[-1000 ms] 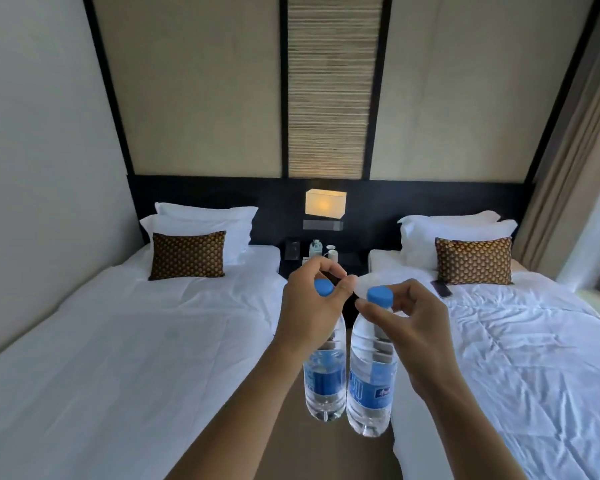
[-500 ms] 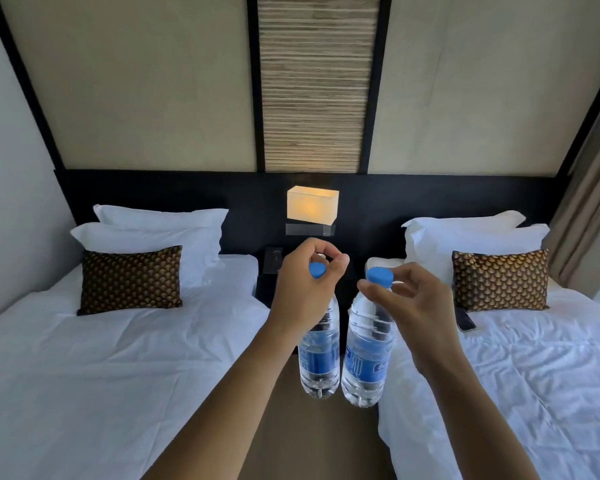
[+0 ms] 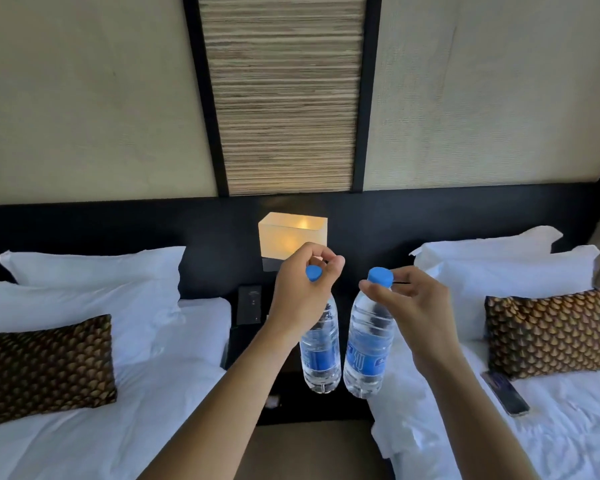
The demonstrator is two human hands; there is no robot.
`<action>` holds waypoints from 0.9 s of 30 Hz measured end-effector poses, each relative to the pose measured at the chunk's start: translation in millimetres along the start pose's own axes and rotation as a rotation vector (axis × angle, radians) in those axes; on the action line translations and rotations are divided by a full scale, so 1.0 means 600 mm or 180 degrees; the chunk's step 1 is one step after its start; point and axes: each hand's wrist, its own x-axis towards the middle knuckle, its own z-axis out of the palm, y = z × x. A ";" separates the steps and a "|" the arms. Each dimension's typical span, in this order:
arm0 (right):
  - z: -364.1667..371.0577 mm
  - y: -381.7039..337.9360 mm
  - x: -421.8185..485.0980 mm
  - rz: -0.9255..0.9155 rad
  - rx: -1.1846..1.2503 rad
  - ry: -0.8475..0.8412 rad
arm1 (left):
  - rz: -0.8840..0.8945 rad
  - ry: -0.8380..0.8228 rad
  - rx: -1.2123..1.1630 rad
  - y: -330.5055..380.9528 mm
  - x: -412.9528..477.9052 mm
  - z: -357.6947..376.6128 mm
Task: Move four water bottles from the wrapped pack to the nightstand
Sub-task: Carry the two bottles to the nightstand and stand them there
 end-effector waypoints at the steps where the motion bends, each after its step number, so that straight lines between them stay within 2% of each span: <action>1: 0.006 0.025 0.047 -0.0001 0.0010 -0.0031 | 0.0010 -0.0003 0.0036 -0.026 0.043 0.019; 5: 0.034 0.116 0.237 -0.0009 -0.0065 -0.0178 | -0.0015 0.0043 0.0161 -0.121 0.214 0.093; 10: 0.078 0.213 0.434 0.0184 -0.0226 -0.0364 | -0.0014 -0.0226 0.0269 -0.219 0.398 0.175; 16: 0.130 0.362 0.621 0.0420 -0.0150 -0.0230 | -0.0080 -0.0483 0.0197 -0.376 0.551 0.267; 20: 0.166 0.520 0.708 0.0393 -0.0149 -0.0081 | 0.0068 -0.0663 0.0145 -0.530 0.611 0.340; 27: 0.236 0.861 0.792 0.0098 -0.0081 0.0057 | 0.0502 -0.0627 0.0231 -0.852 0.640 0.468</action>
